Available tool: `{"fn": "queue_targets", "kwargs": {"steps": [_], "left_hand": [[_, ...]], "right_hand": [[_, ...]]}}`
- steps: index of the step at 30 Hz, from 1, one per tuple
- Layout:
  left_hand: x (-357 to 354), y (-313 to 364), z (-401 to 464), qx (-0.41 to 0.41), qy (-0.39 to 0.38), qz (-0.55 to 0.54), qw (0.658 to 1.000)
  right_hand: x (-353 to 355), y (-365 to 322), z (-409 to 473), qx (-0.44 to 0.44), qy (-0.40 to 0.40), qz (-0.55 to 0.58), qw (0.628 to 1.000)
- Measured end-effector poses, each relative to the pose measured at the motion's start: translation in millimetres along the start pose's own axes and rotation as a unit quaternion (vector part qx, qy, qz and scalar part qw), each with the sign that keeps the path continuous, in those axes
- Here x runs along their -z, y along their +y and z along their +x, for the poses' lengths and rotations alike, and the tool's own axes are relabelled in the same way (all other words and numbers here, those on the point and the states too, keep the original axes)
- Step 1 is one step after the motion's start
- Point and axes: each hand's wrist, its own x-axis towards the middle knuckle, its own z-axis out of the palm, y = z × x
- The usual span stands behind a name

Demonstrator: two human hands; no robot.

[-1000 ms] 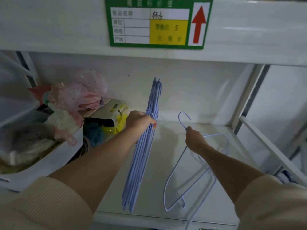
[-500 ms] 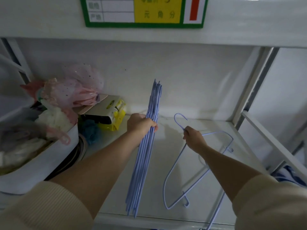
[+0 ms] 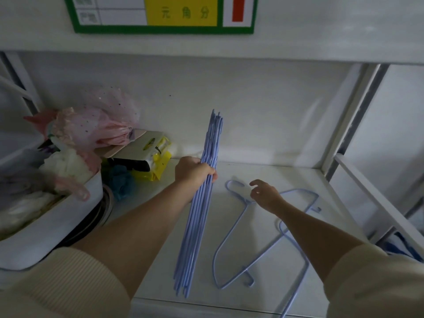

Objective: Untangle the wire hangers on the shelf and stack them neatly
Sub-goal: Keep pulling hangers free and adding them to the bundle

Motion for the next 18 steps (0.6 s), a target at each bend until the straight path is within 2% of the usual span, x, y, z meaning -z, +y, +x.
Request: {"fn": "queue_targets", "kwargs": {"steps": [7, 14, 18], "left_hand": [[-13.7, 6.1, -9.1, -0.015, -0.001, 0.015, 1.000], [-35.5, 29.0, -30.4, -0.031, 0.002, -0.007, 1.000], [-51.2, 38.0, -43.8, -0.037, -0.016, -0.043, 0.998]], "right_hand": [[22.3, 2.1, -5.3, -0.007, 0.005, -0.051, 0.999], [71.0, 15.7, -40.2, -0.045, 0.065, -0.062, 0.995], [91.3, 41.4, -69.2, -0.087, 0.041, -0.104, 0.990]]}}
